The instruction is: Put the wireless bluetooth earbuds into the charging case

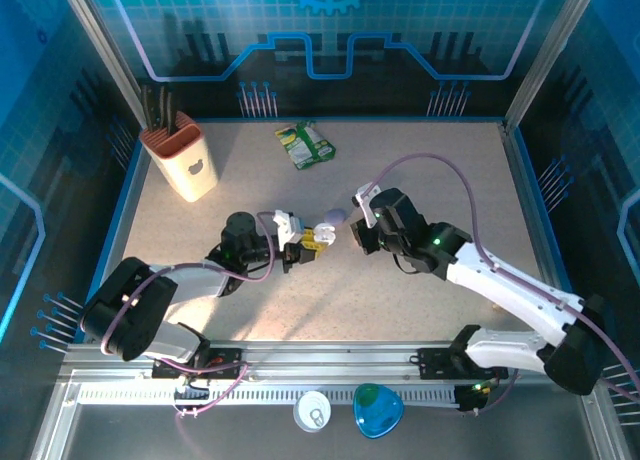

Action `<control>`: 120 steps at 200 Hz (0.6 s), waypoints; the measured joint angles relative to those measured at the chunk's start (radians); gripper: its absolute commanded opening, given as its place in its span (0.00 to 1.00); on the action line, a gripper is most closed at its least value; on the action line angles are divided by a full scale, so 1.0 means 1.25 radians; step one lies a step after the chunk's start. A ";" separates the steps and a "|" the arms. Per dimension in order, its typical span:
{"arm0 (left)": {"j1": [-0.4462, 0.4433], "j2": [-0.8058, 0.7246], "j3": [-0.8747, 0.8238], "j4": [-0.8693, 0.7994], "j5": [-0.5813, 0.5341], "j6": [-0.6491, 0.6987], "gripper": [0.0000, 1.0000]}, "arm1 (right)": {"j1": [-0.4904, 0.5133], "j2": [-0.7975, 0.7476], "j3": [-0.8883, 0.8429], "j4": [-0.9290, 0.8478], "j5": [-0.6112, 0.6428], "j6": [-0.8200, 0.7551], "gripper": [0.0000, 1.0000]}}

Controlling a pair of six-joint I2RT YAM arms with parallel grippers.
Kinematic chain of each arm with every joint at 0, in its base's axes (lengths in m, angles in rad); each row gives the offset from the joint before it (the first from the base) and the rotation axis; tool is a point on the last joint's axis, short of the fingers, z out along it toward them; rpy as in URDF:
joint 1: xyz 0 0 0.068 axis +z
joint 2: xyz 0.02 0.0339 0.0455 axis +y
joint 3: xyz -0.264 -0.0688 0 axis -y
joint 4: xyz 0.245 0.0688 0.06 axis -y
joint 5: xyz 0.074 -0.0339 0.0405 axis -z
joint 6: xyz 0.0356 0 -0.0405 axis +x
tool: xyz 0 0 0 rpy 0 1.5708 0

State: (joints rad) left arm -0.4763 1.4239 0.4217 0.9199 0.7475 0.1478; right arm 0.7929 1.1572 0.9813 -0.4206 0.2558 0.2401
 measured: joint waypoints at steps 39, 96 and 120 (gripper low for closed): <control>-0.020 0.004 0.023 -0.027 -0.002 0.013 0.04 | 0.043 -0.013 0.000 0.058 0.008 -0.057 0.18; -0.024 0.006 0.027 -0.031 -0.002 0.006 0.04 | 0.079 -0.006 0.000 0.100 -0.003 -0.110 0.18; -0.024 0.006 0.028 -0.029 -0.002 -0.006 0.04 | 0.079 0.000 -0.001 0.104 -0.009 -0.116 0.18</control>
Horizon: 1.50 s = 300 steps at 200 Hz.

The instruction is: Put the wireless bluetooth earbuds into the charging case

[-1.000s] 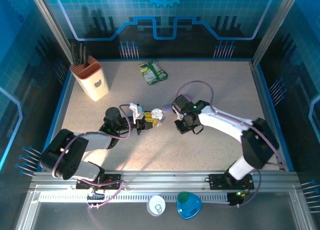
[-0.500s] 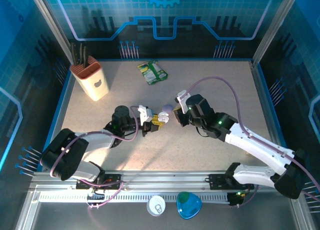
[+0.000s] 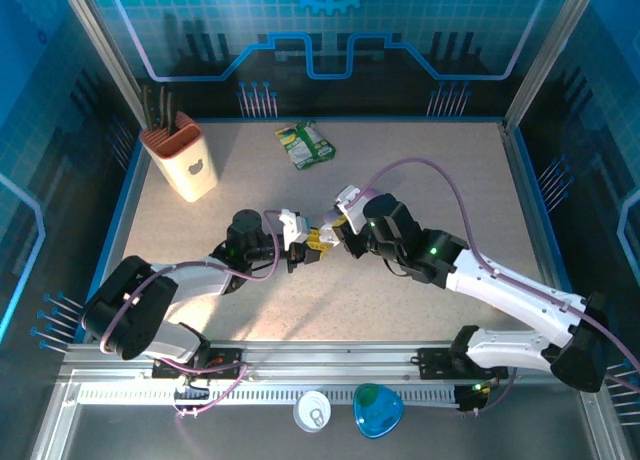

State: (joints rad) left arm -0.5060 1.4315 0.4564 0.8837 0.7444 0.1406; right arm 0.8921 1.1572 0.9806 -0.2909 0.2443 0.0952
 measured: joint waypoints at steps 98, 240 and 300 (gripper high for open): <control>0.000 0.001 0.011 0.002 0.000 -0.045 0.04 | 0.000 0.037 -0.010 0.020 -0.034 -0.002 0.18; 0.000 0.008 0.022 0.004 -0.013 -0.067 0.04 | 0.003 0.043 -0.028 0.030 -0.089 -0.004 0.38; 0.000 0.008 0.022 0.014 -0.013 -0.071 0.04 | 0.001 -0.009 -0.047 0.038 -0.087 0.030 0.57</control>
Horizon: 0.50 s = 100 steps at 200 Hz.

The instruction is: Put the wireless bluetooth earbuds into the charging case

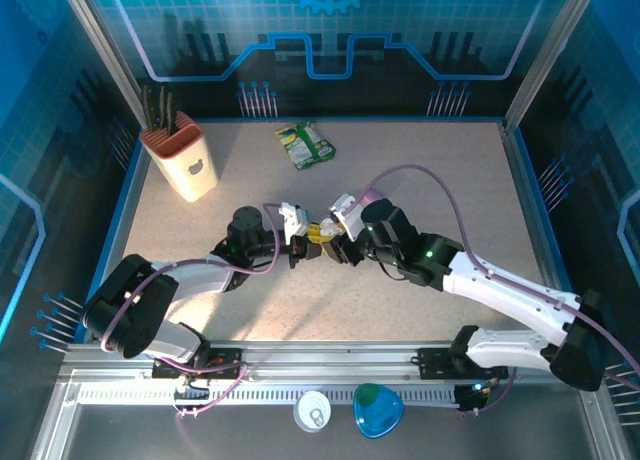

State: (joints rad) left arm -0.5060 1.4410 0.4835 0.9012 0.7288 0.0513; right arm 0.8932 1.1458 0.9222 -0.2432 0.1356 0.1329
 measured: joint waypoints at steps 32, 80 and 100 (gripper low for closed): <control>0.000 0.000 0.000 0.002 0.000 0.000 0.04 | -0.042 -0.068 -0.017 0.009 -0.008 0.046 0.66; 0.000 0.000 0.000 0.002 0.001 0.000 0.04 | -0.099 -0.106 -0.034 0.031 -0.066 0.104 0.64; 0.000 0.000 0.000 0.007 0.001 0.000 0.04 | -0.105 -0.087 -0.034 0.021 -0.092 0.110 0.64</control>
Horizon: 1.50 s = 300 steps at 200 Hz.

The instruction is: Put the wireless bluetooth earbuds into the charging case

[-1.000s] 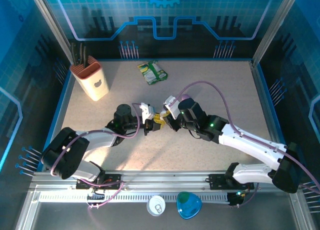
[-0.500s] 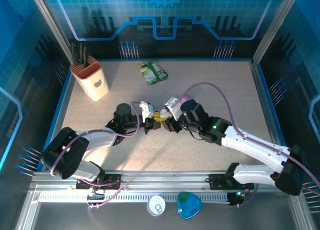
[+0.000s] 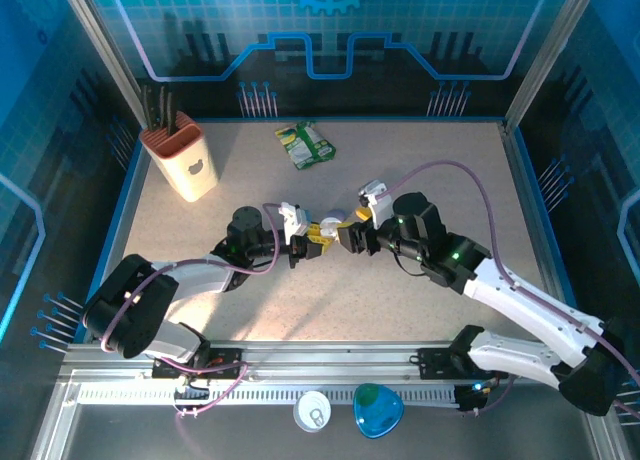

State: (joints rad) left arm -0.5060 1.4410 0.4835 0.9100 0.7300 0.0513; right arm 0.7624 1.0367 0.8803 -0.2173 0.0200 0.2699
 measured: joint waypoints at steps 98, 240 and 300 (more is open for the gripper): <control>0.000 0.000 0.000 0.008 0.000 0.000 0.04 | -0.009 0.080 0.003 -0.045 -0.061 0.015 0.63; 0.000 0.000 0.000 0.010 0.007 -0.002 0.05 | -0.038 0.076 0.003 -0.065 -0.031 0.021 0.61; 0.007 0.000 -0.001 0.015 0.014 -0.016 0.04 | -0.042 0.088 0.025 -0.062 -0.056 0.023 0.61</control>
State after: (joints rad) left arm -0.4973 1.4406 0.4820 0.9291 0.7475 0.0315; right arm 0.7101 1.1465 0.9115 -0.2947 -0.0494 0.2993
